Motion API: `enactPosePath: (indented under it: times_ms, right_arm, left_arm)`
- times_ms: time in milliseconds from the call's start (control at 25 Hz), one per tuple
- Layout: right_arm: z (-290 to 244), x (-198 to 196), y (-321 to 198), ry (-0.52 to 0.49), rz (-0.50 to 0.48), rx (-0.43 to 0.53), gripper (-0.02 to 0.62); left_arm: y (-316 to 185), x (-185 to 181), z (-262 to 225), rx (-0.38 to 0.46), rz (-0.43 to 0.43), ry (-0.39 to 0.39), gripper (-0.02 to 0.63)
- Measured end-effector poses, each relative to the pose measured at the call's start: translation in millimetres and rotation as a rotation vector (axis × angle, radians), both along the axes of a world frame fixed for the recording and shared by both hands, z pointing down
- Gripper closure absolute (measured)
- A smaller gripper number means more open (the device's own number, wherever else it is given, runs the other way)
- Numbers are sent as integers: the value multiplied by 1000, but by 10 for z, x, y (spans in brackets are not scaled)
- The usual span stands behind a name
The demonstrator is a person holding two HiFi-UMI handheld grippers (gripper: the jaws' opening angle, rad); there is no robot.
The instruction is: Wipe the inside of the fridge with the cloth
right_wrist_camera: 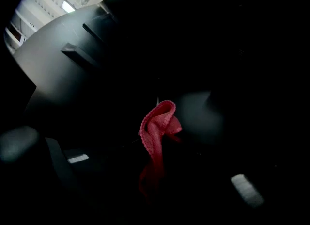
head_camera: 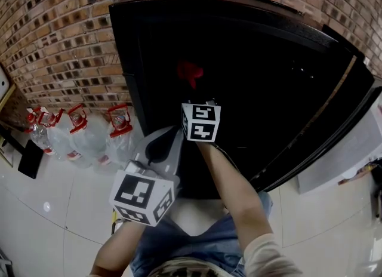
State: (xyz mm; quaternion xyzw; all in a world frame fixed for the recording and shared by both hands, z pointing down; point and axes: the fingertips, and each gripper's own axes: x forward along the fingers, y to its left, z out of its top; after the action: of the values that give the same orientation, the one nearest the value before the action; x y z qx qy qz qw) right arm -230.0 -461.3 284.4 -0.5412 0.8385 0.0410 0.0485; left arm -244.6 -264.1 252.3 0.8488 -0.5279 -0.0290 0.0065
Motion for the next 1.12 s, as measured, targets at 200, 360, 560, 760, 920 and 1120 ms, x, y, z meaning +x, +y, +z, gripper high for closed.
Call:
enactPosePath:
  times_ms: [200,360,560,760,920,1120]
  right_arm:
    - [103,-8,-208,46,24,-43,526]
    - [152,197,-288,71,63,-46,526]
    - [171,650,-395,89,144,-58,526]
    - [158,1203,-472,72,263,-88,526]
    - [142,1563,-522,63,347,-107,526]
    - [94,1828,-525,49,401,-115,526]
  left_arm:
    - [-18,-21,30,-7,-3,-7,617]
    - [-60,-54,41,-7,-6,4,617]
    - [-136,62,76,-18,6,35,617]
    - [-155,173,93,-17,22,25,617]
    - [-160,195,95,-18,19,28,617]
    - [-148,234,126,-27,27,24,617]
